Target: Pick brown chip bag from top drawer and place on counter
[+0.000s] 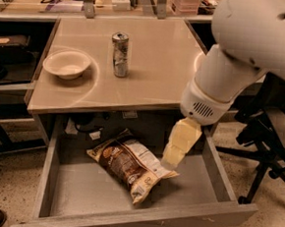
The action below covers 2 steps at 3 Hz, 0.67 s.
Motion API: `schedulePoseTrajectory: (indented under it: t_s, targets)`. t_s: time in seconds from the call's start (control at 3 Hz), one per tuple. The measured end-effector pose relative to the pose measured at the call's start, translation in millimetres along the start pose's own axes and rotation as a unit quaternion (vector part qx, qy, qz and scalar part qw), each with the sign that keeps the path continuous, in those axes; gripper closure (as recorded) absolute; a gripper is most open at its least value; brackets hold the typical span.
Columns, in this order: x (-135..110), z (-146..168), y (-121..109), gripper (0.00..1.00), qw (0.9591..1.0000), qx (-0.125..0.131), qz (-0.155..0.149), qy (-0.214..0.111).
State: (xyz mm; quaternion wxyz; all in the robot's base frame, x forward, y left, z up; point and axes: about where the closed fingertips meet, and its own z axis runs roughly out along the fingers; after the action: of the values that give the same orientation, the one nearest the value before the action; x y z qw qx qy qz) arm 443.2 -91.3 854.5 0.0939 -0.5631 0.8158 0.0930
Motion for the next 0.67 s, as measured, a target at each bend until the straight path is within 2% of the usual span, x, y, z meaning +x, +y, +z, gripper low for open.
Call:
schedulePoseTrajectory:
  t_s: [0.33,0.67]
  targets:
    - [-15.0,38.6,19.5,0.0,0.9995,-0.033,0.001,-0.002]
    - [-14.8,40.6,20.7,0.0,0.9994,-0.034,0.001,-0.001]
